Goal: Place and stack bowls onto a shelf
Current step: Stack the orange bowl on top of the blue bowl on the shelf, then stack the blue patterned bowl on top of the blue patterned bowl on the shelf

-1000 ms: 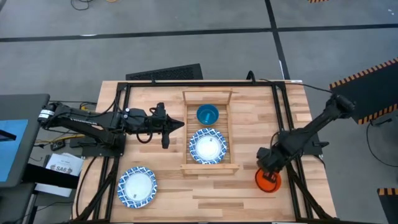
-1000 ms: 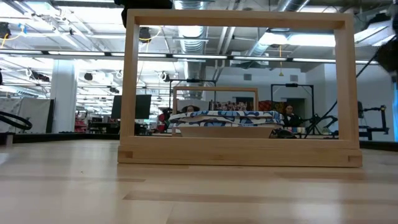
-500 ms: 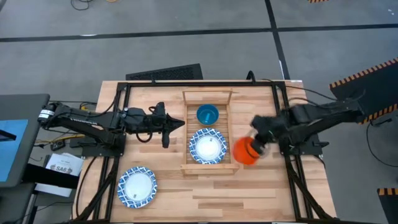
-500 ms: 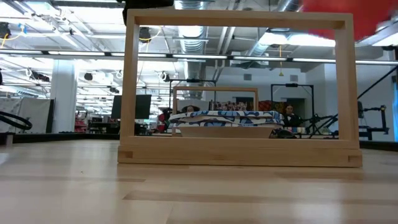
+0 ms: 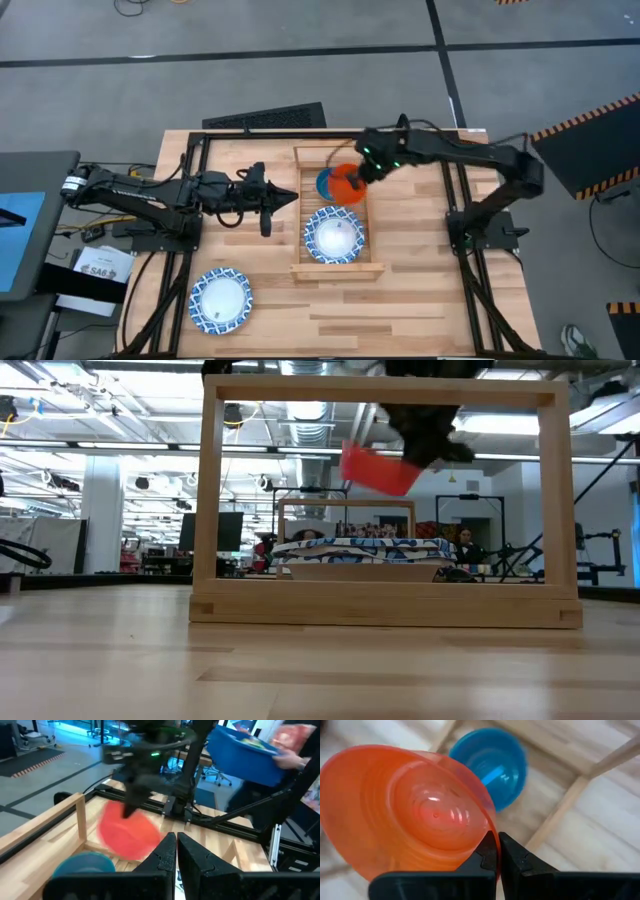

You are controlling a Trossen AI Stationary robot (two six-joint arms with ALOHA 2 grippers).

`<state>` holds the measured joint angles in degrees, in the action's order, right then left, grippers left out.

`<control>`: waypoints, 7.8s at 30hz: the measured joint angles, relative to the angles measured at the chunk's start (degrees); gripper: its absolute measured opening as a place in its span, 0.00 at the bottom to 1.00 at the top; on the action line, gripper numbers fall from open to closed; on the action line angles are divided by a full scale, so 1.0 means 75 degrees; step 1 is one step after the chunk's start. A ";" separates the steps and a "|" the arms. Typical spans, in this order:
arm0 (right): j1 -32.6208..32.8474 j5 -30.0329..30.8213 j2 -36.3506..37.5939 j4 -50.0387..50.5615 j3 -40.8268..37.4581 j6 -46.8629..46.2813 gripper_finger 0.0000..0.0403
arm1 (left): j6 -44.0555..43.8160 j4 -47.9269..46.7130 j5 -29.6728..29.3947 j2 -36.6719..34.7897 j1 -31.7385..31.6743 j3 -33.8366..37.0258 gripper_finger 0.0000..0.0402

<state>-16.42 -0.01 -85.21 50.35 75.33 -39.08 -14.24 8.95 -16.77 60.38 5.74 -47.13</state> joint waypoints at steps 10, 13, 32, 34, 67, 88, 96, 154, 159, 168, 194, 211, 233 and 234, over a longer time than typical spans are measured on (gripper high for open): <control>-0.0546 -0.0079 -0.1603 -0.0007 0.0464 -0.0462 0.06 | -0.0023 0.0269 0.0525 -0.0003 0.0000 -0.0003 0.00; -0.0546 -0.0081 -0.1948 -0.0104 0.0464 -0.0602 0.07 | -0.0026 0.0351 0.0590 -0.0003 0.0002 -0.0003 0.00; -0.0798 0.0171 -0.2129 -0.1119 0.0467 -0.1014 0.06 | -0.0470 0.0341 0.0803 -0.0002 0.0003 -0.0006 0.00; -0.0803 0.0178 -0.2274 -0.1167 0.0464 -0.1014 0.07 | -0.0475 0.0341 0.0800 -0.0002 0.0003 -0.0006 0.00; -0.0779 -0.0224 -0.1912 -0.0523 0.0455 0.0109 0.55 | -0.0396 0.0338 0.0780 -0.0003 0.0003 -0.0009 0.00; 0.2363 0.0483 0.2836 -0.1662 -0.3994 -0.1221 0.60 | -0.0385 0.0262 0.0465 -0.0002 0.0003 -0.0009 0.00; 0.3511 0.2057 0.4158 -0.5091 -0.4834 -0.1267 0.60 | -0.0385 0.0262 0.0320 -0.0003 0.0000 -0.0009 0.00; 0.3577 0.2017 0.4206 -0.7577 -0.4832 0.3481 0.17 | 0.1192 0.0262 0.0320 0.0000 0.0000 -0.0009 0.00; 0.3577 0.2017 0.4203 -0.7577 -0.4832 0.3478 0.15 | 0.1183 0.0260 0.0320 -0.0001 0.0000 -0.0009 0.00; 0.3577 0.2017 0.4205 -0.7577 -0.4832 0.3469 0.15 | 0.1011 0.0252 -0.0091 -0.0002 -0.0009 -0.0009 0.03; 0.3577 0.2015 0.4206 -0.7300 -0.4829 0.3151 0.15 | -0.1257 -0.5455 0.1822 0.0697 0.2474 0.0719 0.55; 0.3577 0.2014 0.4203 -0.7084 -0.4829 0.3135 0.15 | -0.2003 -0.5718 0.2003 0.1003 0.3541 0.1486 0.55; 0.3577 0.2014 0.4203 -0.6934 -0.4829 0.2994 0.15 | -0.2295 -0.4850 0.2770 0.2417 0.3535 0.1670 0.34; 0.3580 0.2014 0.4203 -0.6933 -0.4829 0.2994 0.15 | -0.2329 -0.4841 0.2878 0.2454 0.3517 0.1614 0.28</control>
<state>10.44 15.09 -53.69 -1.65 39.11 -16.62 -31.71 -27.36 4.82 78.78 32.11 -35.03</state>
